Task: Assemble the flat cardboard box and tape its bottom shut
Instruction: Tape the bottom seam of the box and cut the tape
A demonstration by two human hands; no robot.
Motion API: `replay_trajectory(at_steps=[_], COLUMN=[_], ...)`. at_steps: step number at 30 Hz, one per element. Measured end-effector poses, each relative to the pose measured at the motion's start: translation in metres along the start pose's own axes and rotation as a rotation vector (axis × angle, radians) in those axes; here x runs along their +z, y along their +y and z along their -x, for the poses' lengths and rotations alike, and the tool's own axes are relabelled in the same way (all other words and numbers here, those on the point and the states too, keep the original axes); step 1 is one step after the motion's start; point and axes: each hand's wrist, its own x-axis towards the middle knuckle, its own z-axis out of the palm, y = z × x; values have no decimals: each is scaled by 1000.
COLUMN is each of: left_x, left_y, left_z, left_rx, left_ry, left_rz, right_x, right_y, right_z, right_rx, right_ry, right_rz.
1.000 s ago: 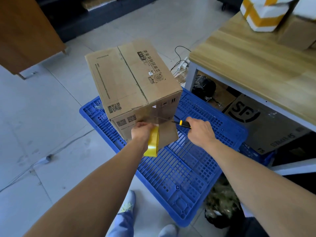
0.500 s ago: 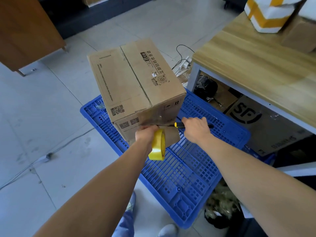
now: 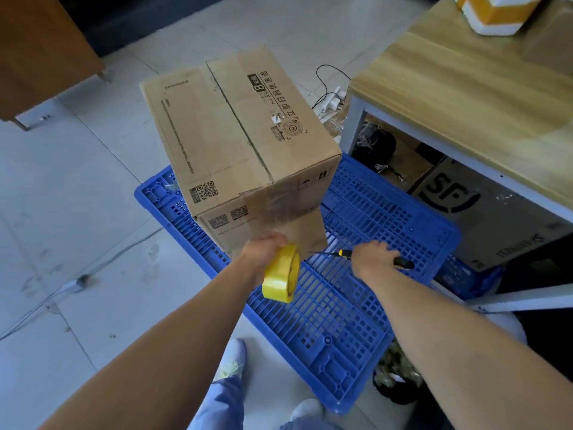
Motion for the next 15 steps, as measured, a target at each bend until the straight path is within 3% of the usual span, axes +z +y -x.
replay_trajectory(at_steps=[4,9,12,14,15], left_x=[4,20,32,41,45], left_y=[-6,-17,-18,-18,-18], left_z=[-4,-9,-9,-6,-4], left_rx=[-2,8,30,33,29], left_ry=[-108,-222,-212,-185,-170], left_rz=[-64,-128,-151,-171,-169], right_x=[28,53,51,38,30], right_y=[8,9,12,14,15], right_z=[-2,-3,-1,6,9], right_rx=[182,122,37,-83,-121], right_ry=[-114,-143,-63,-39,-110], right_rz=[-204,-313,-343,-675,-923])
